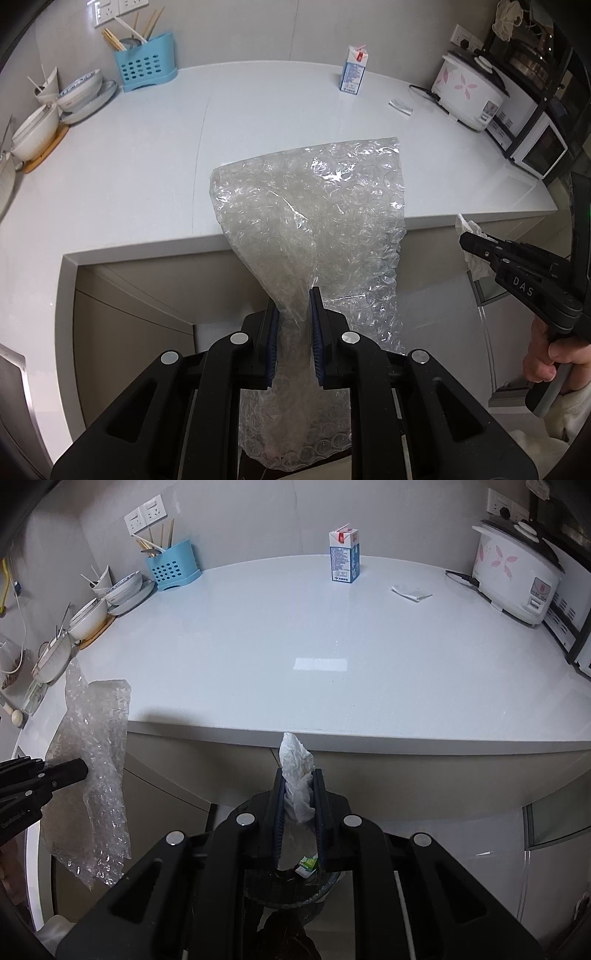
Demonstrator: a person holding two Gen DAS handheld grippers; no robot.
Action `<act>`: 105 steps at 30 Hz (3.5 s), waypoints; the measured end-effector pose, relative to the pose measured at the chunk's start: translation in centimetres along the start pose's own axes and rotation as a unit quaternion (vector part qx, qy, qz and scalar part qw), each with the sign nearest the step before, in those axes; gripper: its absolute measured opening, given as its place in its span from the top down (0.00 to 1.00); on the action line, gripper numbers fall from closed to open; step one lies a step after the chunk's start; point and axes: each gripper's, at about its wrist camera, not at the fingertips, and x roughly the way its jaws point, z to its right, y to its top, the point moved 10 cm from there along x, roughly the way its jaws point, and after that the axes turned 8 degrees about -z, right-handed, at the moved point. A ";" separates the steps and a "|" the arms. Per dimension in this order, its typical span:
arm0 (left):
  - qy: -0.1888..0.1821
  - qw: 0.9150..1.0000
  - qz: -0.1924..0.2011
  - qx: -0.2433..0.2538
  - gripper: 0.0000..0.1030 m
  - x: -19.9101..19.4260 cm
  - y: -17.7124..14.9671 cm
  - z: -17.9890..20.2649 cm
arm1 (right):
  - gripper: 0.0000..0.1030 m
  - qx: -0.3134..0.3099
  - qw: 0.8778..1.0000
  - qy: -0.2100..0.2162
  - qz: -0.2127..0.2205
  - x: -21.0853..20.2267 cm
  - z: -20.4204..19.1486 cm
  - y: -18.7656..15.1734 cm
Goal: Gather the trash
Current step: 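Carry the tissue and bubble wrap down over the trash bin with both tools, then open the right tool to drop the tissue into the bin, then lower the bubble wrap into the bin and open the left tool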
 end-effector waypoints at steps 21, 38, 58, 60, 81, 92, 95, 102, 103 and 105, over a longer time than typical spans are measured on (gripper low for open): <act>0.012 1.000 -0.029 -0.001 0.86 6.5 -2.8 -0.9 | 0.88 -0.005 0.999 0.004 -0.046 5.4 -0.4 -4.6; 0.015 0.998 -0.053 -0.012 0.86 11.1 -4.7 -1.3 | 0.87 -0.012 0.995 0.008 -0.094 10.9 -0.5 -8.3; 0.025 0.997 -0.062 -0.040 0.86 13.2 -5.4 -1.8 | 0.87 -0.065 0.988 0.028 -0.134 17.6 -3.6 -10.3; 0.026 0.997 -0.064 -0.042 0.86 13.5 -5.5 -1.6 | 0.86 -0.068 0.987 0.031 -0.141 18.4 -4.0 -10.8; 0.025 0.995 -0.089 -0.025 0.86 15.9 -4.8 -1.0 | 0.18 -0.048 0.988 0.027 -0.142 20.5 -3.7 -11.3; 0.011 0.994 -0.110 0.017 0.86 16.3 -5.1 -0.5 | 0.08 0.008 0.995 -0.006 -0.102 18.4 1.5 -10.6; 0.005 0.992 -0.118 0.032 0.86 16.9 -5.3 -0.3 | 0.08 0.029 0.995 -0.016 -0.098 17.9 3.6 -10.8; -0.009 0.989 -0.136 0.062 0.86 18.5 -6.0 1.2 | 0.08 0.064 0.993 -0.036 -0.098 16.9 7.2 -11.8; -0.010 0.988 -0.138 0.064 0.85 18.9 -6.0 1.3 | 0.08 0.066 0.992 -0.038 -0.097 16.6 7.5 -12.0; -0.014 0.988 -0.141 0.065 0.85 19.4 -6.0 1.4 | 0.08 0.070 0.992 -0.043 -0.095 16.3 8.1 -12.0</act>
